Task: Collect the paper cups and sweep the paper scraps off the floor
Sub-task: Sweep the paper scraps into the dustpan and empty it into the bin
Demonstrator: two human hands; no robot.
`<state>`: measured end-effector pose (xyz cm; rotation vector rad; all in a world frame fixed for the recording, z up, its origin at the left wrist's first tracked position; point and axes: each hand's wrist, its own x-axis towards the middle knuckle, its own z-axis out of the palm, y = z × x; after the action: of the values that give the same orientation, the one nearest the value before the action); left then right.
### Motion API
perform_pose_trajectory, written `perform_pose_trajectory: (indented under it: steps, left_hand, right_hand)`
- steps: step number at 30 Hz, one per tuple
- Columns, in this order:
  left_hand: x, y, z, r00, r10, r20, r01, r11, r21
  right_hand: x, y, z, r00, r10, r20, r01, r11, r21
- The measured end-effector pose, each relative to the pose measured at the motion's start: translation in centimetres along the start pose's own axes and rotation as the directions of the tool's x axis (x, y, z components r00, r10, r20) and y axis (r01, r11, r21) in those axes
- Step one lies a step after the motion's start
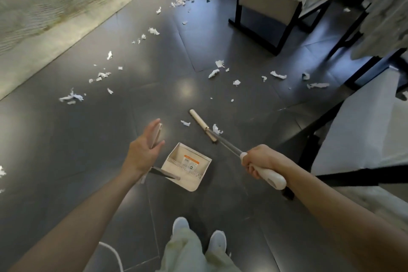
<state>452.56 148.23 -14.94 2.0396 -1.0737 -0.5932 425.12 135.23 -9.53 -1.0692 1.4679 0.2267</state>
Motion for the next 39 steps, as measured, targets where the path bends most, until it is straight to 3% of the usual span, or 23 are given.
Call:
perform_pose_trajectory:
  steps: [5,10,15,26,32,39]
  left_hand:
    - [4.8,-0.6,-0.5,0.999,-0.043,0.025,0.043,0.999,0.011]
    - [10.8,-1.9,-1.3,0.999,-0.047,0.013,0.045,0.995,0.091]
    - [15.1,-4.0,-3.9,1.0,-0.018,-0.001,0.018,0.985,0.172]
    - [20.6,-5.2,-5.3,0.997,0.078,0.012,-0.079,0.978,0.196]
    - [21.8,-4.6,-5.0,1.0,0.01,0.02,-0.012,0.996,0.092]
    - [21.9,-2.9,-5.3,0.977,-0.104,0.185,0.103,0.995,0.015]
  right_hand:
    - [5.3,-3.7,-1.5,0.993,0.002,-0.12,-0.006,1.0,-0.027]
    - [9.9,-5.4,-0.8,0.968,0.222,-0.12,-0.231,0.971,-0.063]
    - [12.3,-10.7,2.4,0.986,0.094,-0.141,-0.141,0.916,-0.376]
    - [11.8,-17.9,8.5,0.994,0.067,0.081,-0.005,0.801,-0.599]
    - [11.1,-18.4,8.2,0.962,0.161,0.221,-0.065,0.92,-0.388]
    - [9.2,-20.4,4.2,0.953,0.162,0.255,-0.101,0.966,-0.236]
